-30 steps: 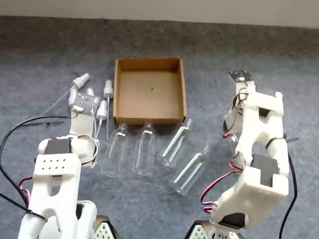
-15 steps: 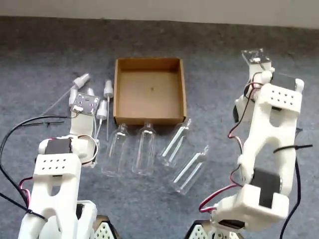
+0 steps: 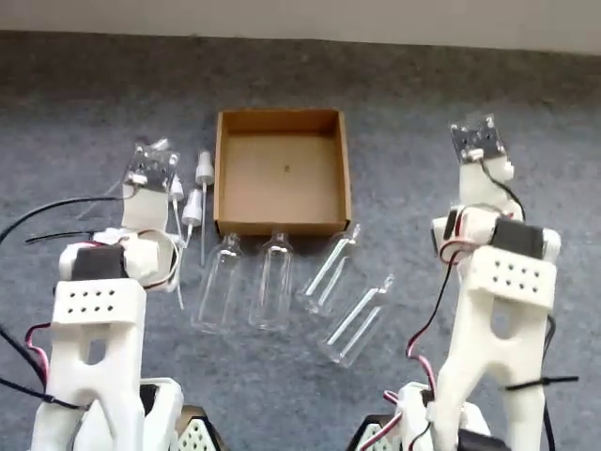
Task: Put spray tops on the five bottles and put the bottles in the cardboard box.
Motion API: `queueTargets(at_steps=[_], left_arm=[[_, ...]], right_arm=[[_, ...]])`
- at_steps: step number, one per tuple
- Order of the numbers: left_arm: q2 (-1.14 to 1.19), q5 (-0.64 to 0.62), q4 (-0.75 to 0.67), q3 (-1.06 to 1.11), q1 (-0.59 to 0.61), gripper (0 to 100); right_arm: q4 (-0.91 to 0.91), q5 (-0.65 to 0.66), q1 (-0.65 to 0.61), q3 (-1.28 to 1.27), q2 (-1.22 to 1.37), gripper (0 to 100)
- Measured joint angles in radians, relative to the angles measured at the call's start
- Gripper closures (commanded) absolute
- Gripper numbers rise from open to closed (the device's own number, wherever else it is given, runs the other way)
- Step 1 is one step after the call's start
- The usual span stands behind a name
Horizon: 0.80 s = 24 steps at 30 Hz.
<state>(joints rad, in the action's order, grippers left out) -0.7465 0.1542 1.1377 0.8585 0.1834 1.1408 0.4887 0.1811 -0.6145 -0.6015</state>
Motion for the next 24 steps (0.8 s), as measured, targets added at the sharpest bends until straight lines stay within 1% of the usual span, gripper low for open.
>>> queueTargets(at_steps=[3,6,12,16,21,24], left_arm=[[0.012,0.000,0.028,-0.114,0.000,81],[0.098,0.000,0.060,-0.242,0.000,81],[0.457,-0.006,0.091,-0.542,0.000,81],[0.724,-0.009,0.091,-0.807,0.012,81],[1.077,0.107,0.100,-1.204,0.084,81],[1.281,0.184,0.100,-1.421,0.106,81]], right_arm=[[-0.009,0.000,-0.003,-0.040,-0.049,94.7],[-0.014,0.000,-0.003,-0.043,-0.077,94.7],[-0.017,0.000,-0.017,-0.043,-0.084,94.7],[-0.017,0.000,-0.055,-0.052,-0.087,94.7],[-0.017,0.000,-0.072,-0.052,-0.089,94.7],[-0.017,0.000,-0.071,-0.052,-0.089,94.7]])
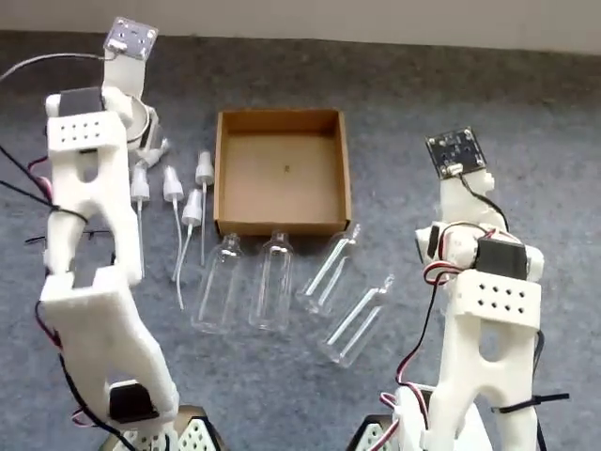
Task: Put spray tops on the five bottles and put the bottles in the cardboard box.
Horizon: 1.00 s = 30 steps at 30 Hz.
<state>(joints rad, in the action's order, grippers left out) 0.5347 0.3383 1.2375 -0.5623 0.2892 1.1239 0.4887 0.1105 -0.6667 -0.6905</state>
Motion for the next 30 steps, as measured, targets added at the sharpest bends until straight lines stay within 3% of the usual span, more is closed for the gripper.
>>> queueTargets(at_steps=[7,13,21,30], left_arm=[[0.381,0.080,0.015,-0.420,0.006,81],[0.609,0.130,0.043,-0.660,0.005,81],[0.724,0.144,0.117,-0.798,0.003,94],[0.732,0.190,0.138,-0.873,0.000,94]], right_arm=[[0.000,0.000,0.000,0.000,0.000,94.7],[0.000,0.000,0.000,0.000,0.000,94.7],[0.000,0.000,0.000,0.000,0.000,94.7],[0.028,0.000,0.000,0.000,0.000,94.7]])
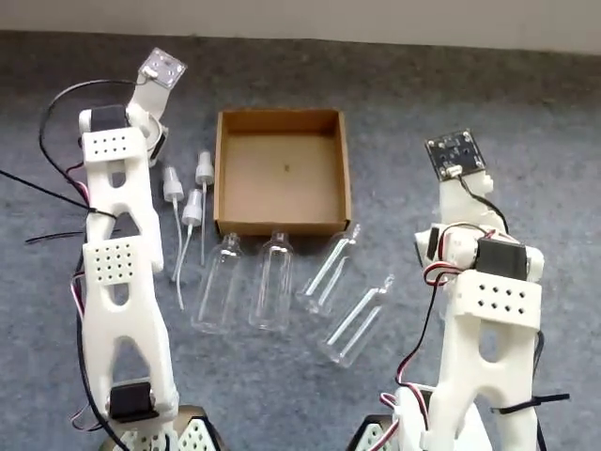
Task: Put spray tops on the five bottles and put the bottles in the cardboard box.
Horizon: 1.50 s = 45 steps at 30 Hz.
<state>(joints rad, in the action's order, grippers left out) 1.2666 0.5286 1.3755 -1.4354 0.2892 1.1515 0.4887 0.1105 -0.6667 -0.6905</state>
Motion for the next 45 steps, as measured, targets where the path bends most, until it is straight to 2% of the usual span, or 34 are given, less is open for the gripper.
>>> queueTargets(at_steps=[6,11,16,19,22,26,29,32,35,38,45], left_arm=[[-0.086,0.002,0.118,-0.164,0.002,94],[-0.316,-0.054,0.196,-0.173,0.002,94],[-0.589,-0.135,0.361,-0.176,-0.003,95],[-0.761,-0.203,0.404,-0.107,-0.003,95],[-0.942,-0.256,0.411,0.086,0.006,95],[-1.244,-0.281,0.413,0.503,-0.008,95],[-1.491,-0.281,0.405,0.810,-0.078,95],[-1.709,-0.288,0.356,0.991,-0.155,95],[-1.852,-0.338,0.298,1.033,-0.215,95],[-1.900,-0.417,0.236,1.031,-0.290,95],[-1.904,-0.549,0.048,0.999,-0.582,97]], right_arm=[[0.000,0.000,-0.038,0.000,0.000,94.7],[0.000,0.000,-0.173,0.000,0.000,94.6],[0.000,0.000,-0.261,0.000,0.000,94.7],[0.000,-0.003,-0.305,0.031,0.000,94.7],[0.000,-0.075,-0.336,0.080,-0.015,95.0],[-0.040,-0.163,-0.430,0.100,-0.100,99.5],[-0.109,-0.172,-0.526,0.075,-0.172,99.5],[-0.230,-0.178,-0.577,-0.041,-0.242,99.5],[-0.376,-0.212,-0.617,-0.192,-0.313,99.5],[-0.493,-0.270,-0.634,-0.319,-0.387,99.5],[-0.554,-0.316,-0.649,-0.466,-0.546,99.5]])
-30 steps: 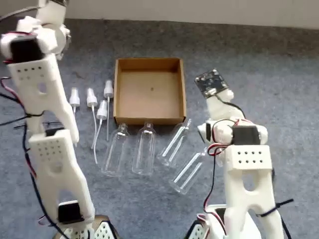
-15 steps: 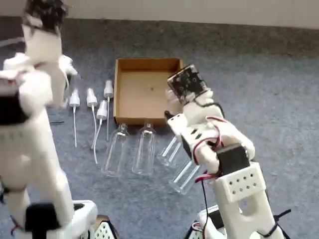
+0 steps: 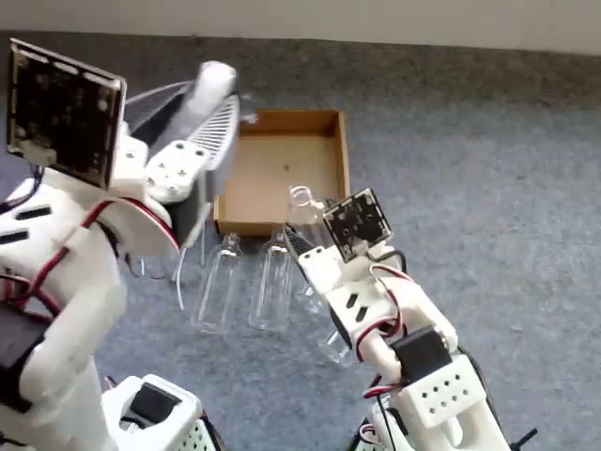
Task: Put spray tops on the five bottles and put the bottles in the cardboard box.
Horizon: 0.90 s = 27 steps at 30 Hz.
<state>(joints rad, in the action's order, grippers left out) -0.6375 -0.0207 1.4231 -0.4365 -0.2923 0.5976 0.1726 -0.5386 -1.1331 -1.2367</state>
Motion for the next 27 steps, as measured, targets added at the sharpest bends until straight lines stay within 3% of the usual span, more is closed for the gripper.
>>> queueTargets(at_steps=[5,12,19,27], left_arm=[[-0.011,-0.012,-0.259,0.109,-0.153,99],[0.005,-0.012,-0.617,0.359,-0.227,99],[0.003,-0.014,-0.755,0.486,-0.230,99],[0.005,-0.018,-0.773,0.571,-0.229,99]], right_arm=[[-0.006,0.000,-0.008,-0.086,-0.126,99.5],[-0.006,0.000,-0.009,-0.167,-0.284,99.5],[-0.006,0.000,-0.011,-0.207,-0.381,99.5],[-0.006,0.000,-0.011,-0.207,-0.393,99.5]])
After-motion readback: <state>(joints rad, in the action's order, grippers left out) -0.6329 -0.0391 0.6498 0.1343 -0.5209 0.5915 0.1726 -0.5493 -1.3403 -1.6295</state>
